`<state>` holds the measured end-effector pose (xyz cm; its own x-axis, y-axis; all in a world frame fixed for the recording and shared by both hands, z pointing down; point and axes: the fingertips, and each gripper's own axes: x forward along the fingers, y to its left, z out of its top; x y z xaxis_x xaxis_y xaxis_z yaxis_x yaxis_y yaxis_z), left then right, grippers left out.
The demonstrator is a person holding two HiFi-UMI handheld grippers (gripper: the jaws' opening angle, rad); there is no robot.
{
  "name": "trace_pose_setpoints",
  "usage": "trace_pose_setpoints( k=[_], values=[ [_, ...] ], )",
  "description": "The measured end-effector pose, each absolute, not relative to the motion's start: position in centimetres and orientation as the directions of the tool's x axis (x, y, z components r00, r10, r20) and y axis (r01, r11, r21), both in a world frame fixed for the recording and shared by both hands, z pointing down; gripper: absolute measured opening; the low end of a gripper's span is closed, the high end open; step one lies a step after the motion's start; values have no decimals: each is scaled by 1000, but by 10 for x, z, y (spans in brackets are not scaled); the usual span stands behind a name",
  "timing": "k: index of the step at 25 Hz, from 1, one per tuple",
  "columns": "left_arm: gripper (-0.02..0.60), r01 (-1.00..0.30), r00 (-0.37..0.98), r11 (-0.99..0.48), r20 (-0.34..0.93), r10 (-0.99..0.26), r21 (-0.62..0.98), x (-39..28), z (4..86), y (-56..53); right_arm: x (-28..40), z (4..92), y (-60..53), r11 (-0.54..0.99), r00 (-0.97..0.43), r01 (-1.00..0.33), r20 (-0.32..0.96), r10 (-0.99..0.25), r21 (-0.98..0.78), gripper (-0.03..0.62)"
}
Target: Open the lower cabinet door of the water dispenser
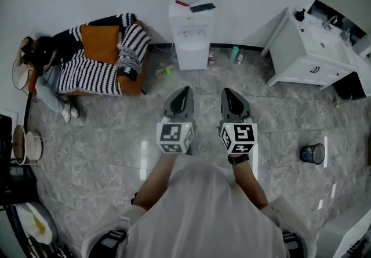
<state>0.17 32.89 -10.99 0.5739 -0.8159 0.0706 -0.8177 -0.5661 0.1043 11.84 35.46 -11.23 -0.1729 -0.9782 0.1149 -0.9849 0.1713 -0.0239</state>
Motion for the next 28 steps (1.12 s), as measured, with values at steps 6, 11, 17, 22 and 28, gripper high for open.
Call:
trace_pose_setpoints(
  k=[6, 11, 17, 22, 28],
  values=[
    [14, -819, 570, -562, 59, -819, 116, -23, -113, 253, 86, -115, 283, 199, -198, -980, 117, -973, -7, 11],
    [14, -807, 587, -577, 72, -806, 122, -34, -113, 201, 76, -118, 232, 177, -176, -984, 127, -976, -4, 11],
    [14, -789, 612, -599, 101, -784, 135, -42, -102, 157, 60, -112, 185, 165, -164, -986, 151, -975, -7, 11],
    [14, -777, 628, -613, 114, -770, 143, -51, -96, 125, 46, -109, 151, 158, -156, -987, 164, -974, 1, 11],
    [14, -772, 635, -613, 145, -759, 167, -68, -83, 93, 31, -105, 122, 144, -141, -990, 185, -973, 2, 11]
  ],
)
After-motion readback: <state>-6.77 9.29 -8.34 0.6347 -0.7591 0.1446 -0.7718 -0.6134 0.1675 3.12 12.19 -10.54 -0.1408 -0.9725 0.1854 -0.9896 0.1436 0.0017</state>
